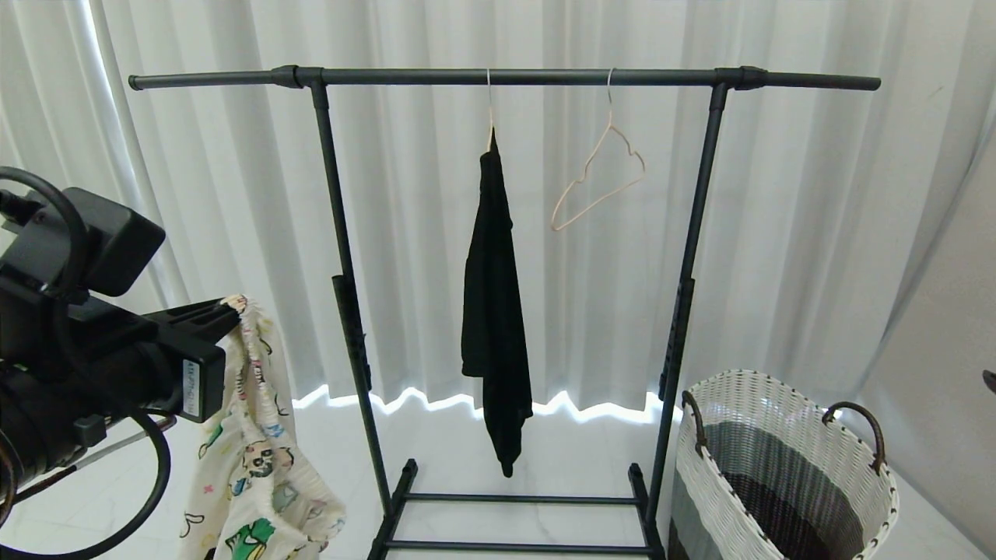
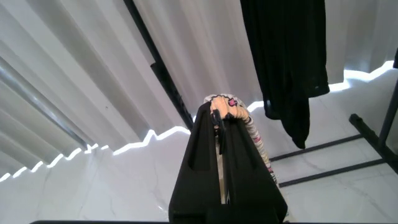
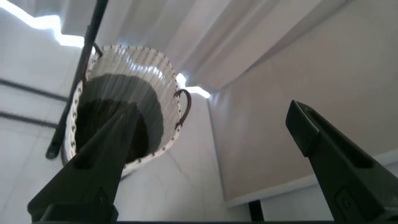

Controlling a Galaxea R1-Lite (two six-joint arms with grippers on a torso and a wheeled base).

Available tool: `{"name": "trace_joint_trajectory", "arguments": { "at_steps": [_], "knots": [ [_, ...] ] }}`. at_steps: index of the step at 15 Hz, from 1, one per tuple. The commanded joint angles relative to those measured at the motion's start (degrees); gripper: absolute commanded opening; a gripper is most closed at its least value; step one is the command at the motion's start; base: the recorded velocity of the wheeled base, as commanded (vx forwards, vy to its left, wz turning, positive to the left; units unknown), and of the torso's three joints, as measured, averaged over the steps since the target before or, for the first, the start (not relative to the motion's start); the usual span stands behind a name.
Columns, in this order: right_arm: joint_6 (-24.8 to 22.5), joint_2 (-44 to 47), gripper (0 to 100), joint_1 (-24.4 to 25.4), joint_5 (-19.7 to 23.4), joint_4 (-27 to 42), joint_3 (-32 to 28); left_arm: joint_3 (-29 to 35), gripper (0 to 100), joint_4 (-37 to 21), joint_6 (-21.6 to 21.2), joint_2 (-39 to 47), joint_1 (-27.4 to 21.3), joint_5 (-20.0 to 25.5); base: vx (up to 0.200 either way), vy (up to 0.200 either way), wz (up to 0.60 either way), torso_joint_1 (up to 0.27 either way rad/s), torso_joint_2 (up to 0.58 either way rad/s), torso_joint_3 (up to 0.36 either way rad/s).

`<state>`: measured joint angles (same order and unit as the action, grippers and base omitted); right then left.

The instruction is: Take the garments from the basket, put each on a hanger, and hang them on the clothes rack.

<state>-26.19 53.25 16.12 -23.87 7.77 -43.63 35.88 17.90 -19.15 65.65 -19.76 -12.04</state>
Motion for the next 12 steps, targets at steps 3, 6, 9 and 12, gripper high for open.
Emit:
{"name": "trace_joint_trajectory", "arguments": {
  "at_steps": [3,6,9,12],
  "knots": [
    [-0.01,-0.69,100,-1.35,0.58,-0.03,0.56,-1.69,0,0.47,-0.36,-0.08,0.07,-0.17,0.000,0.000,0.00,0.000,0.00,0.000],
    [0.08,-0.69,100,-1.35,0.93,-0.03,0.56,-2.39,0,0.56,-0.36,-0.87,0.07,-0.17,0.000,0.000,0.00,0.000,0.00,0.000],
    [0.08,-0.69,100,-1.35,0.93,-0.03,0.65,-2.57,0,0.56,-0.36,-0.96,0.07,-0.26,0.000,0.000,0.00,0.009,-0.06,-0.041],
    [0.08,-0.69,100,-1.35,0.93,-0.03,1.09,-2.57,0,0.56,-2.56,-0.70,0.07,-0.52,0.000,0.000,0.00,0.123,-0.37,-0.240]
  ]
}}
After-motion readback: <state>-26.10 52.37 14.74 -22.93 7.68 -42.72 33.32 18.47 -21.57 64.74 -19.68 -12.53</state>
